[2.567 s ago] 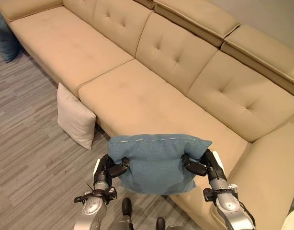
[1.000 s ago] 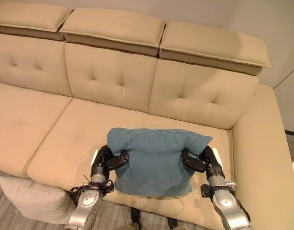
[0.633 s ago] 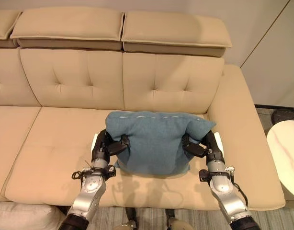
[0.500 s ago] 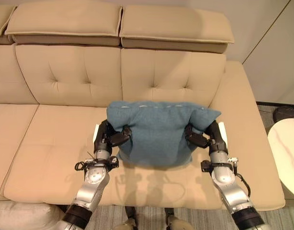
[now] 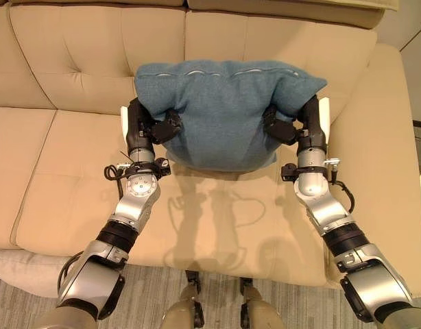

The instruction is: Pick up all the scattered cushions and arrange them neatly on the sofa.

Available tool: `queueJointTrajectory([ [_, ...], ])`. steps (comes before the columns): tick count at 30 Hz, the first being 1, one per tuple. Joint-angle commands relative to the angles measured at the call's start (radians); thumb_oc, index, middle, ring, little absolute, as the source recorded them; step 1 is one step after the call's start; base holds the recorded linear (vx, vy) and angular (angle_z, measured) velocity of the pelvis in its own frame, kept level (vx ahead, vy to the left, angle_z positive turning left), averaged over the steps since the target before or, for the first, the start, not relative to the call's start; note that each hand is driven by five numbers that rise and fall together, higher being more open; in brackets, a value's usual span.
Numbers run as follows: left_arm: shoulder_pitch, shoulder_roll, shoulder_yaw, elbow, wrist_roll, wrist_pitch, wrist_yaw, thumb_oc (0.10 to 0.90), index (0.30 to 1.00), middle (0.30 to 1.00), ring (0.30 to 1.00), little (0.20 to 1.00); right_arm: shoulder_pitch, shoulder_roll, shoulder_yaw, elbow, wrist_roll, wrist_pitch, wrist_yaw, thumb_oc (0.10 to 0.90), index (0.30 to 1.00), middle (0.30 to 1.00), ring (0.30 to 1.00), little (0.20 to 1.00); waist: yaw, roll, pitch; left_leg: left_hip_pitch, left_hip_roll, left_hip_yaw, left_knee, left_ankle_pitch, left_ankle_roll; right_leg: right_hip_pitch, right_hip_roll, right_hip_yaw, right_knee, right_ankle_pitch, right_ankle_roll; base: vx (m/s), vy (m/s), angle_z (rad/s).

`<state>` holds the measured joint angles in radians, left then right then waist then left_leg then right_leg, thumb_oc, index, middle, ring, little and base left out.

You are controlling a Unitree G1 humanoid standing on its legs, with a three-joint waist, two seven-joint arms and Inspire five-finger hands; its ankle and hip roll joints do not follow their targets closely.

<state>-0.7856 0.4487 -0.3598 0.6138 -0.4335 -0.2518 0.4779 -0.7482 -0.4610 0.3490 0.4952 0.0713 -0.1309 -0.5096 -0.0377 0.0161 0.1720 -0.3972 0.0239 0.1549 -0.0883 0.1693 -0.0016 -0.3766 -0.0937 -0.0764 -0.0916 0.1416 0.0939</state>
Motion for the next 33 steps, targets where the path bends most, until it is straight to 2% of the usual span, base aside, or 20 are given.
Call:
queueJointTrajectory([
  [1, -0.144, -0.029, -0.074, -0.1, 0.024, -0.164, -0.032, 0.4, 0.3, 0.3, 0.3, 0.3, -0.12, 0.047, 0.019, -0.091, -0.008, -0.135, -0.018, 0.4, 0.3, 0.3, 0.3, 0.3, -0.007, -0.011, -0.081, 0.022, -0.02, -0.055, 0.001, -0.101, -0.055, -0.023, 0.01, 0.018, 0.004, -0.006, 0.076, 0.0, 0.0, 0.0],
  [7, -0.105, -0.056, -0.091, -0.062, 0.04, -0.141, -0.044, 0.4, 0.3, 0.3, 0.3, 0.3, -0.071, 0.074, 0.03, -0.055, -0.033, -0.122, -0.024, 0.4, 0.3, 0.3, 0.3, 0.3, -0.008, -0.009, -0.074, 0.02, -0.021, -0.054, 0.001, -0.101, -0.055, -0.026, 0.01, 0.018, 0.004, -0.01, 0.073, -0.01, -0.007, -0.04],
  [8, -0.107, -0.056, -0.101, -0.043, 0.048, -0.13, -0.053, 0.8, 0.9, 0.9, 0.9, 0.9, -0.065, 0.075, 0.032, -0.041, -0.053, -0.113, -0.033, 0.505, 0.458, 0.458, 0.458, 0.458, -0.011, -0.007, -0.071, 0.016, -0.021, -0.053, 0.001, -0.098, -0.056, -0.029, 0.009, 0.018, 0.004, -0.008, 0.073, -0.05, -0.004, -0.09],
  [9, -0.115, -0.051, -0.106, -0.025, 0.059, -0.123, -0.055, 0.8, 0.9, 0.9, 0.9, 0.9, -0.067, 0.073, 0.033, -0.026, -0.07, -0.106, -0.043, 0.706, 0.759, 0.759, 0.759, 0.759, -0.012, -0.006, -0.071, 0.015, -0.022, -0.054, 0.001, -0.097, -0.056, -0.03, 0.008, 0.018, 0.004, -0.008, 0.072, -0.03, 0.004, -0.06],
  [10, -0.124, -0.044, -0.111, -0.008, 0.07, -0.116, -0.056, 0.8, 0.9, 0.9, 0.9, 0.9, -0.069, 0.069, 0.031, -0.014, -0.09, -0.099, -0.057, 0.8, 0.9, 0.9, 0.9, 0.9, -0.014, -0.005, -0.071, 0.014, -0.023, -0.054, 0.001, -0.096, -0.056, -0.032, 0.009, 0.018, 0.004, -0.007, 0.072, -0.03, -0.005, -0.03],
  [14, -0.174, -0.011, -0.097, 0.054, 0.083, -0.105, -0.043, 0.8, 0.9, 0.9, 0.9, 0.9, -0.113, 0.011, 0.014, 0.05, -0.121, -0.069, -0.098, 0.8, 0.9, 0.9, 0.9, 0.9, -0.012, -0.005, -0.066, 0.006, -0.024, -0.058, 0.001, -0.093, -0.058, -0.037, 0.007, 0.008, 0.004, -0.007, 0.071, -0.04, -0.024, 0.04],
  [15, -0.167, 0.015, -0.075, 0.063, 0.082, -0.096, -0.04, 0.8, 0.9, 0.9, 0.9, 0.9, -0.114, -0.028, -0.009, 0.067, -0.12, -0.05, -0.108, 0.8, 0.9, 0.9, 0.9, 0.9, -0.01, -0.005, -0.067, 0.008, -0.025, -0.061, 0.001, -0.093, -0.059, -0.034, 0.006, 0.005, 0.004, -0.008, 0.069, 0.0, -0.026, 0.1],
  [16, -0.144, 0.065, -0.044, 0.067, 0.097, -0.08, -0.043, 0.8, 0.9, 0.9, 0.9, 0.9, -0.094, -0.081, -0.055, 0.096, -0.085, -0.034, -0.109, 0.8, 0.9, 0.9, 0.9, 0.9, -0.007, -0.007, -0.073, 0.014, -0.026, -0.065, 0.001, -0.096, -0.059, -0.027, 0.005, 0.0, 0.004, -0.01, 0.068, 0.01, -0.03, 0.1],
  [19, -0.095, 0.124, 0.014, 0.096, 0.073, -0.066, -0.06, 0.8, 0.9, 0.9, 0.9, 0.9, -0.045, -0.134, -0.12, 0.12, -0.024, -0.031, -0.092, 0.8, 0.9, 0.9, 0.9, 0.9, -0.004, -0.012, -0.091, 0.022, -0.025, -0.067, 0.001, -0.102, -0.061, -0.019, 0.005, -0.004, 0.004, -0.014, 0.066, 0.02, -0.027, 0.05],
  [24, -0.01, 0.168, 0.088, 0.079, 0.049, -0.058, -0.074, 0.8, 0.9, 0.9, 0.9, 0.9, 0.049, -0.165, -0.218, 0.12, 0.105, -0.06, -0.04, 0.8, 0.9, 0.9, 0.9, 0.9, -0.004, -0.02, -0.124, 0.03, -0.022, -0.073, 0.001, -0.107, -0.063, -0.009, 0.004, -0.013, 0.004, -0.02, 0.065, 0.0, 0.0, 0.0],
  [29, 0.092, 0.155, 0.138, -0.012, 0.052, -0.071, -0.086, 0.8, 0.9, 0.9, 0.9, 0.9, 0.141, -0.153, -0.274, 0.076, 0.144, -0.086, -0.006, 0.8, 0.9, 0.9, 0.9, 0.9, -0.002, -0.024, -0.141, 0.035, -0.021, -0.074, 0.001, -0.106, -0.064, -0.003, 0.005, -0.016, 0.004, -0.023, 0.064, 0.0, -0.005, 0.02],
  [33, 0.26, 0.078, 0.204, -0.135, 0.068, -0.083, -0.099, 0.8, 0.9, 0.9, 0.9, 0.9, 0.286, -0.109, -0.324, -0.003, 0.114, -0.092, 0.031, 0.8, 0.9, 0.9, 0.9, 0.9, 0.002, -0.033, -0.15, 0.061, -0.018, -0.077, 0.001, -0.112, -0.063, 0.027, 0.006, -0.024, 0.004, -0.034, 0.064, 0.03, -0.013, 0.05],
])
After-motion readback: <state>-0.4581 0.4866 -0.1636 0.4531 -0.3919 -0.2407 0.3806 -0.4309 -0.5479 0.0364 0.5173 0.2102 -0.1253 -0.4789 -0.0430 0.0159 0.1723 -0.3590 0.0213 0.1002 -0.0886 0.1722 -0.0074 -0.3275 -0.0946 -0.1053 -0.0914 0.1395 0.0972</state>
